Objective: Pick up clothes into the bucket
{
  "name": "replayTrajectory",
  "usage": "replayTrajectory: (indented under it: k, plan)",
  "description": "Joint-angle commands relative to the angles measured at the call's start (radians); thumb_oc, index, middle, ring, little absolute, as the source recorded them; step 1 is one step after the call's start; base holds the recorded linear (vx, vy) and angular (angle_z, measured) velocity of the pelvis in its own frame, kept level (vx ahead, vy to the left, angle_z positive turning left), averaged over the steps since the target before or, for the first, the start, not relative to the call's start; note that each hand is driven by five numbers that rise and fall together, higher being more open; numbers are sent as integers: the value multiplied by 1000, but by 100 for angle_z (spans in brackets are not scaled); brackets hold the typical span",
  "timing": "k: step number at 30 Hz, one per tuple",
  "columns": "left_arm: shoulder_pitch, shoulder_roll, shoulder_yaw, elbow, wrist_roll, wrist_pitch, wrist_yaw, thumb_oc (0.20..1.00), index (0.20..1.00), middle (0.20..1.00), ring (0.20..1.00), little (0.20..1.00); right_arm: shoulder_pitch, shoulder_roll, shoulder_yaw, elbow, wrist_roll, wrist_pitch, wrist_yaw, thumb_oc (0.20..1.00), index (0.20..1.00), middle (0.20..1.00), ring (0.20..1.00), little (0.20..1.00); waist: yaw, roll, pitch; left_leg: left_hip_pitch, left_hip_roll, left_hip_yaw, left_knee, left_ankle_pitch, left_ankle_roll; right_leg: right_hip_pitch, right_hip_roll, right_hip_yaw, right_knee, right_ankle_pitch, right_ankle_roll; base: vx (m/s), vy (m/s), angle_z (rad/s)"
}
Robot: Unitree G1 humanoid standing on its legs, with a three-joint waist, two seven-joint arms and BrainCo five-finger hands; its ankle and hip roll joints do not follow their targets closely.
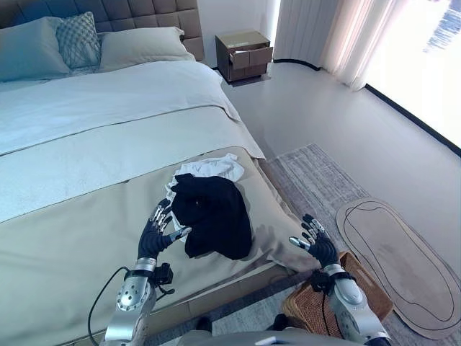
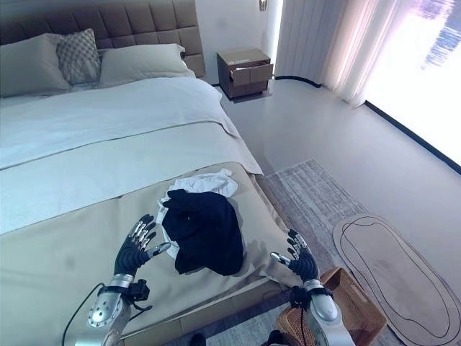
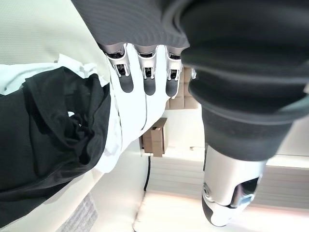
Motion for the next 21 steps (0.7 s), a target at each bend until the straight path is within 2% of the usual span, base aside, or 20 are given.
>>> replayTrajectory:
  k: [1,5,7,10,14,15,16,17,19,21]
  plan:
    - [-24,37,36,-52,-15,-33,9,1000,1000,1000,1000,1000,-5,11,-5,-77,11,-26,2,1000,1000,1000,1000,1000,22,-63,-12,-64,23,64,7,40,-45,76,-65,-92,8,-33,53,0,0,0]
    - [-20,41,36,-47,13,-31,9,1000,1000,1000,1000,1000,-2,7,-1,-73,8,-23,9,1000,1000,1000,1000,1000,23,-64,-8,-55,23,69,14,32,-43,83,-65,-84,8,-34,54,0,0,0]
    - [-28,61,33,-50,82,-31,21,1000,1000,1000,1000,1000,-1,2,-10,-70,5,-23,10,1000,1000,1000,1000,1000,24,-67,1,-65,20,65,57,15,-41,87,-70,-83,12,-35,54,3,-8,-2]
    - [-46,74,24,-45,107,-30,27,1000,1000,1000,1000,1000,-5,-4,-21,-63,4,-25,12,1000,1000,1000,1000,1000,22,-70,10,-87,15,57,102,-2,-39,90,-76,-84,34,-44,52,2,-15,0]
    - [-87,109,8,-24,219,-19,62,1000,1000,1000,1000,1000,19,-30,-48,-95,27,-29,42,1000,1000,1000,1000,1000,13,-79,43,-172,14,35,264,-39,-64,80,-72,-82,84,-79,29,-12,-66,20]
    - [-89,108,8,-24,221,-19,63,1000,1000,1000,1000,1000,19,-30,-49,-95,27,-29,42,1000,1000,1000,1000,1000,12,-77,43,-179,15,32,275,-45,-64,79,-71,-84,84,-80,28,-21,-31,26]
    - [-112,118,4,-23,269,-15,83,1000,1000,1000,1000,1000,7,-42,-40,-85,33,-27,48,1000,1000,1000,1000,1000,17,-74,64,-226,7,17,375,-47,-76,87,-72,-86,95,-99,18,-25,17,29]
    - [-129,124,-1,-16,291,-15,102,1000,1000,1000,1000,1000,-7,-49,-33,-83,33,-27,43,1000,1000,1000,1000,1000,17,-69,74,-248,10,5,388,-42,-81,85,-72,-83,101,-103,20,-6,51,29]
    - [-158,138,-6,-3,345,-13,140,1000,1000,1000,1000,1000,-36,-61,-22,-87,33,-34,36,1000,1000,1000,1000,1000,21,-55,78,-268,29,-20,295,-17,-85,64,-83,-71,109,-104,41,42,139,17]
    - [-163,136,-3,8,381,-10,153,1000,1000,1000,1000,1000,-45,-61,-25,-93,34,-32,38,1000,1000,1000,1000,1000,18,-49,75,-260,13,-14,270,-27,-70,38,-101,-64,133,-104,51,-37,164,-4]
